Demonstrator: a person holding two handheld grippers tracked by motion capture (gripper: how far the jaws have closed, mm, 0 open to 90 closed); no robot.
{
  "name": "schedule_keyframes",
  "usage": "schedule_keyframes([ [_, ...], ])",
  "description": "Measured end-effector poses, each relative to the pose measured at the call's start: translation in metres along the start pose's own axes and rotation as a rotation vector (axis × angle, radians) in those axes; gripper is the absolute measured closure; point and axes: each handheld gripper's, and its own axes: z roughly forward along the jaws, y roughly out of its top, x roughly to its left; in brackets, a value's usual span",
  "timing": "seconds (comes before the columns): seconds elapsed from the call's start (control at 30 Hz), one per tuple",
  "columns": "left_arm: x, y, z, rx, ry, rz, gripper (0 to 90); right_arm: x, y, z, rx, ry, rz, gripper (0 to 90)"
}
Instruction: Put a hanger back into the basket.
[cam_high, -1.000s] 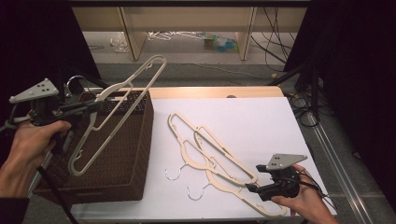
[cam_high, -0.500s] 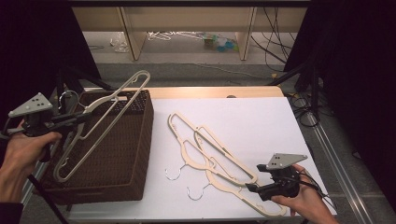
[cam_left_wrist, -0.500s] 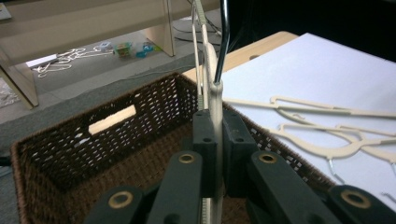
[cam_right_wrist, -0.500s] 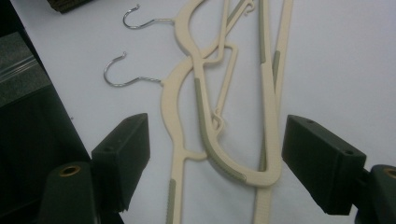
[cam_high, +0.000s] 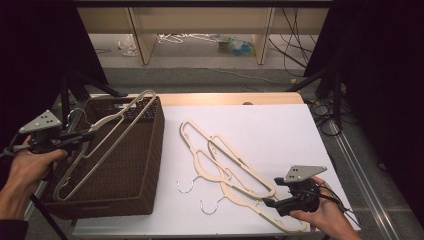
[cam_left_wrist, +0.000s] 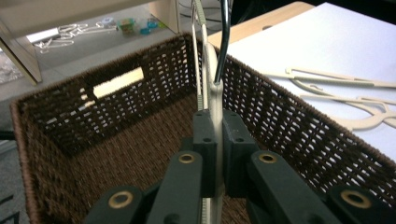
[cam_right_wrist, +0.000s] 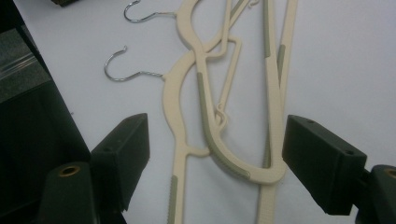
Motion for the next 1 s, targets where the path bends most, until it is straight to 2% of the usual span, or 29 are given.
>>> schedule_keyframes([
  [0.03,0.000,-0.002,0.002,0.007,-0.004,-0.007,85.6,0.000,0.000,0.000,0.001,0.001,0.000,24.1],
  [0.17,0.002,-0.010,0.009,0.069,0.000,0.016,85.6,0.000,-0.001,0.001,-0.006,0.001,0.005,24.6],
  [0.2,0.002,-0.010,0.009,0.069,0.000,0.016,85.6,0.000,-0.001,0.001,-0.006,0.001,0.005,24.6],
  [0.23,0.002,-0.015,0.016,0.077,-0.002,-0.010,85.6,0.000,0.000,0.000,0.011,0.007,0.001,24.6],
  [0.27,0.002,-0.017,0.018,0.104,-0.002,-0.011,85.6,0.000,0.000,0.000,0.013,0.008,0.004,24.6],
  [0.3,0.001,-0.020,0.021,0.090,-0.009,-0.022,85.6,0.000,0.000,0.001,0.016,0.012,0.001,24.6],
  [0.33,0.003,-0.021,0.023,0.115,-0.015,-0.005,85.6,0.000,0.000,0.001,0.016,0.013,0.003,24.7],
  [0.37,0.003,-0.021,0.023,0.115,-0.015,-0.005,85.6,0.000,0.000,0.001,0.016,0.010,0.000,24.6],
  [0.4,0.001,-0.025,0.029,0.110,-0.019,-0.032,85.5,0.000,0.000,0.001,0.017,0.009,0.000,24.6],
  [0.43,0.001,-0.025,0.029,0.110,-0.019,-0.032,85.5,0.000,-0.001,0.001,0.018,0.009,0.001,24.6],
  [0.47,0.003,-0.026,0.030,0.138,-0.022,-0.018,85.5,0.000,-0.001,0.001,0.018,0.009,0.001,24.6],
  [0.6,0.002,-0.033,0.043,0.169,-0.022,-0.042,85.5,0.000,-0.001,0.003,0.020,0.010,0.000,24.7],
  [0.63,0.002,-0.034,0.046,0.170,-0.014,-0.042,85.3,0.000,-0.002,0.005,0.009,0.007,0.006,24.7],
  [0.73,0.004,-0.032,0.050,0.191,0.054,-0.068,84.1,-0.001,-0.002,0.004,0.022,0.012,0.004,24.7],
  [0.77,0.007,-0.033,0.050,0.193,0.073,-0.083,83.4,0.000,-0.003,0.005,0.011,0.007,0.007,24.7],
  [0.8,0.007,-0.033,0.050,0.193,0.073,-0.083,82.3,0.000,-0.003,0.005,0.011,0.007,0.007,24.7],
  [0.87,0.009,-0.034,0.050,0.204,0.126,-0.091,80.8,0.000,-0.003,0.004,0.015,0.012,0.015,24.7],
  [0.9,0.014,-0.036,0.047,0.237,0.142,-0.077,80.2,0.000,-0.003,0.004,0.014,0.012,0.016,24.7],
  [0.97,0.017,-0.041,0.047,0.237,0.194,-0.098,78.8,0.000,-0.003,0.004,0.015,0.012,0.017,24.7],
  [1.0,0.019,-0.042,0.046,0.256,0.211,-0.112,78.0,-0.001,-0.003,0.005,0.016,0.010,0.004,24.7],
])
